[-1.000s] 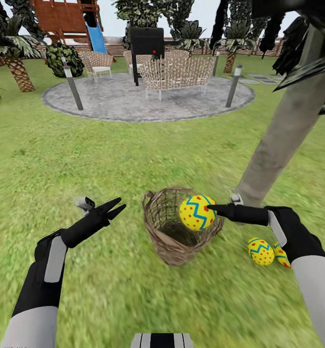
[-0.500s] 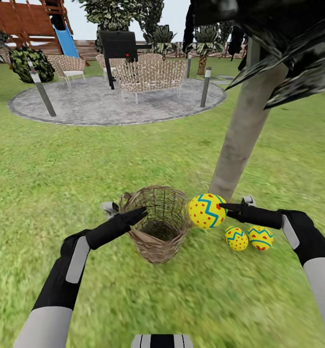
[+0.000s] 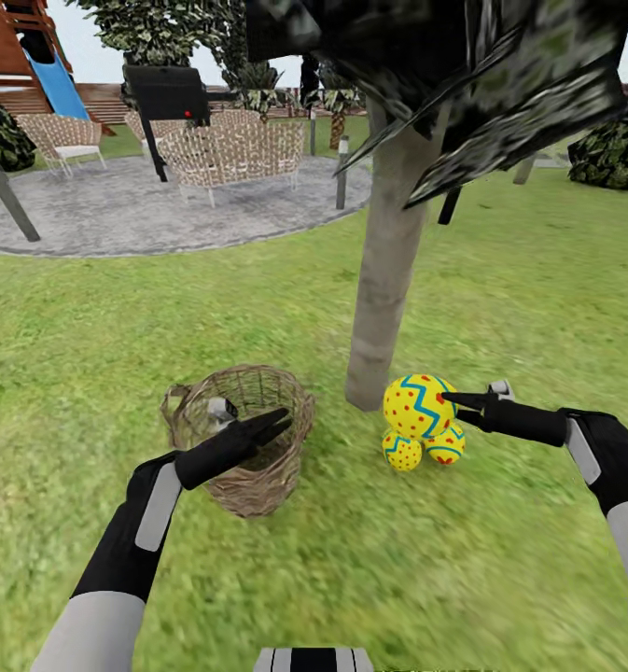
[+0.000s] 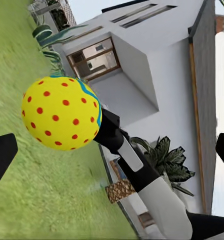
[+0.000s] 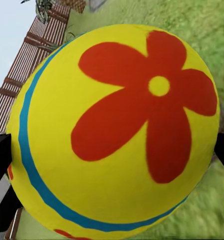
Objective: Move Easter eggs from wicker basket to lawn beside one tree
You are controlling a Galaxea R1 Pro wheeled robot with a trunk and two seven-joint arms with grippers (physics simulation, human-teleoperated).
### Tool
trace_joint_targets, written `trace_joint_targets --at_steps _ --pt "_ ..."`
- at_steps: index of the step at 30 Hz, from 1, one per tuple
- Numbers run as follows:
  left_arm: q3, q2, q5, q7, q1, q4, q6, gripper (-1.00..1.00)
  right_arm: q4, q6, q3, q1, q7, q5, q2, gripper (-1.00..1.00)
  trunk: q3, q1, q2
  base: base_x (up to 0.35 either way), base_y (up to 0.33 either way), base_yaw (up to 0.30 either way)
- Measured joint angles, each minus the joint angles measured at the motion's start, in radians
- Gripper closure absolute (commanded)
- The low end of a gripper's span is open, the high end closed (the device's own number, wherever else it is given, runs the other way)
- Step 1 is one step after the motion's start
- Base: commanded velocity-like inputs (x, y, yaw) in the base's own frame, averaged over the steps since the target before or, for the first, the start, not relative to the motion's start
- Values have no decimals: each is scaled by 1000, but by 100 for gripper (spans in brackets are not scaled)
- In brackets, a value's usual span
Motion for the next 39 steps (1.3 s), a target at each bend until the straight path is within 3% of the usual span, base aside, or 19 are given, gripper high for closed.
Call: trace_joint_targets --at_steps 5,8,11,14,17,20,21,22,24,25,26,28,39 --pt "-2 -1 0 0 0 -2 0 -100 27 -4 -1 0 -58 1 0 100 4 0 0 0 -307 -283" --pt "-21 -2 -1 2 0 1 0 -100 27 -27 -9 0 -216 0 2 100 7 0 0 0 -307 -283" --pt "-65 -7 0 5 0 1 0 -100 16 -49 -46 0 -342 9 4 100 10 0 0 0 -307 -283" --pt "-72 -9 0 6 0 3 0 -100 31 -211 -48 1 -507 13 9 100 12 0 0 0 -293 -283" --pt "-72 -9 -1 5 -1 4 0 -100 31 -336 -46 43 -613 20 10 100 15 0 0 0 -77 -283" --pt "-73 -9 -1 5 -1 4 0 -100 64 -645 -44 84 -767 114 18 100 17 0 0 0 -5 -171" --pt "-74 -10 -1 5 -1 5 0 -100 99 -819 -39 117 -900 200 61 100 17 0 0 0 -1 -20" --pt "-75 -11 -1 6 -1 6 0 -100 111 -912 -36 138 -993 268 111 100 17 0 0 0 0 -10" --pt "-76 -14 -2 5 -1 37 -16 -100 118 -1032 -32 169 -1123 409 178 100 17 0 0 0 0 -3" --pt "-77 -18 -2 6 -1 49 -35 -100 119 -1060 -32 179 -1155 457 202 100 17 0 0 0 0 -1" --pt "-79 -20 -1 6 -1 56 -54 -100 119 -1075 -32 185 -1172 486 221 100 17 0 0 0 0 0" --pt "-94 -23 -1 6 -1 61 -75 -100 121 -1086 -33 189 -1187 503 239 100 17 0 0 0 -11 0" --pt "-106 -26 -1 7 0 47 -85 -100 191 -1088 -32 190 -1193 516 245 100 17 0 0 0 -287 137"
